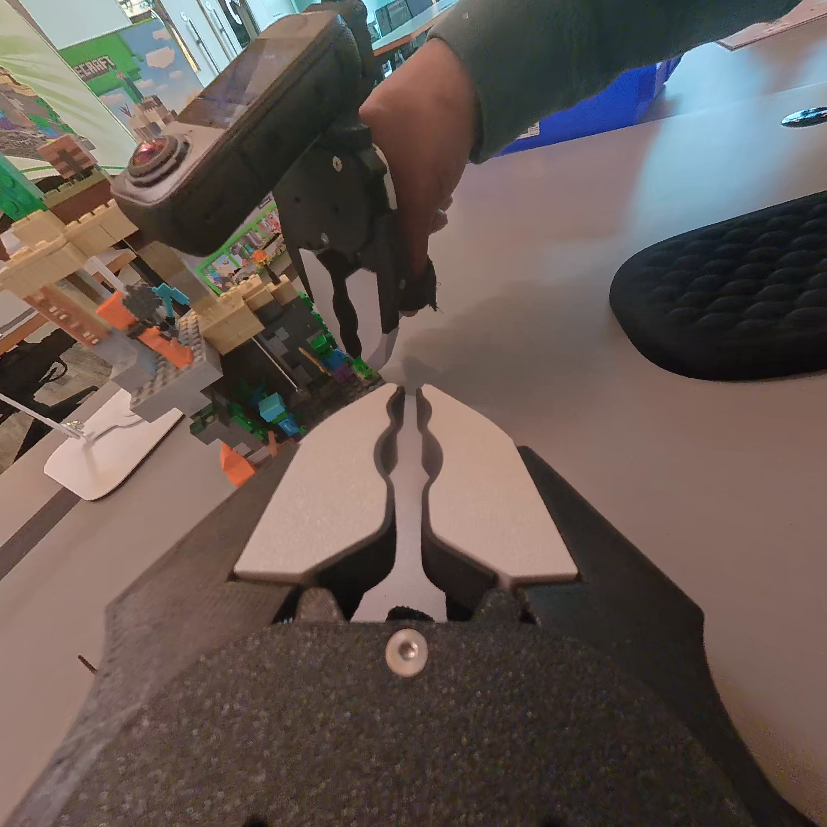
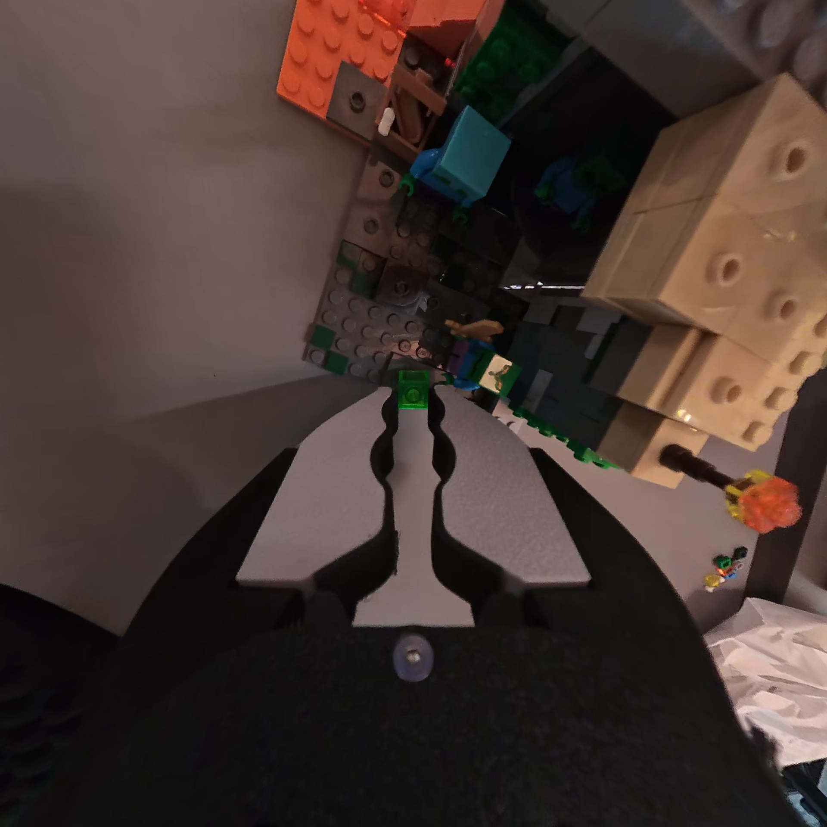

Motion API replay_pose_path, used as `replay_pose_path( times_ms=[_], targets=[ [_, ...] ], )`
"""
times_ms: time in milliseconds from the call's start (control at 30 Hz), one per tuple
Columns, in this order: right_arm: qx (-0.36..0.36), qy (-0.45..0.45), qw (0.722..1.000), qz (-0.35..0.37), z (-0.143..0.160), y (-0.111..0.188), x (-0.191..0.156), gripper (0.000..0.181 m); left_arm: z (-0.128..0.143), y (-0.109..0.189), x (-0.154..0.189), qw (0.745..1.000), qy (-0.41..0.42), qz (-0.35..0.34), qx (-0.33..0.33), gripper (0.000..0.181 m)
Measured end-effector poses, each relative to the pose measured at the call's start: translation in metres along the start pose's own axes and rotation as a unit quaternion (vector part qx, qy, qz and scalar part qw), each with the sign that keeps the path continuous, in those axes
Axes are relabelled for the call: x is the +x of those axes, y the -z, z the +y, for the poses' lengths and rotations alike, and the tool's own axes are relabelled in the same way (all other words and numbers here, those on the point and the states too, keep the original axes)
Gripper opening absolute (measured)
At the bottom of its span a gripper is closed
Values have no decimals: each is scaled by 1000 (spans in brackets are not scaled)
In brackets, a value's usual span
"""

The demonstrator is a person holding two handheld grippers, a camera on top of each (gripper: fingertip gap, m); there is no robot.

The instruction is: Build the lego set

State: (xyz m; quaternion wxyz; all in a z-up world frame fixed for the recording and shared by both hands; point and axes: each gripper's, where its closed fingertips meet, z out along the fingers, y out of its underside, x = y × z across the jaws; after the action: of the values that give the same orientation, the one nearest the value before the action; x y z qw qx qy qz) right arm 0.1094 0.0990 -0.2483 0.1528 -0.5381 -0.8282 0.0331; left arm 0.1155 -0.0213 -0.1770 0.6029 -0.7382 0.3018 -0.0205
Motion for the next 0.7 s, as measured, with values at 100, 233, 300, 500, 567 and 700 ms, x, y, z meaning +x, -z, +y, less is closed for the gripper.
replay_pose_path(
  times_ms=[100, 233, 300, 500, 567, 700],
  targets=[
    [-5, 11, 1000, 5, 0, 0, 0, 12, 0, 0, 0, 1000, 0, 0, 0, 5],
    [-8, 9, 1000, -8, 0, 0, -2, 12, -1, 0, 1, 1000, -1, 1, 1, 4],
    [-12, 8, 1000, -21, 0, 0, -3, 12, -1, 0, 1, 1000, -1, 1, 1, 4],
    [-42, 27, 998, -31, 0, -2, 0, 12, -1, 0, 2, 1000, -1, 2, 0, 4],
    [-51, 30, 998, -35, 1, -3, 1, 12, -1, 1, 2, 1000, -1, 3, 1, 4],
    [-54, 36, 997, -38, -2, -4, 4, 12, 0, 0, 3, 1000, 1, 6, 0, 4]
  ],
)
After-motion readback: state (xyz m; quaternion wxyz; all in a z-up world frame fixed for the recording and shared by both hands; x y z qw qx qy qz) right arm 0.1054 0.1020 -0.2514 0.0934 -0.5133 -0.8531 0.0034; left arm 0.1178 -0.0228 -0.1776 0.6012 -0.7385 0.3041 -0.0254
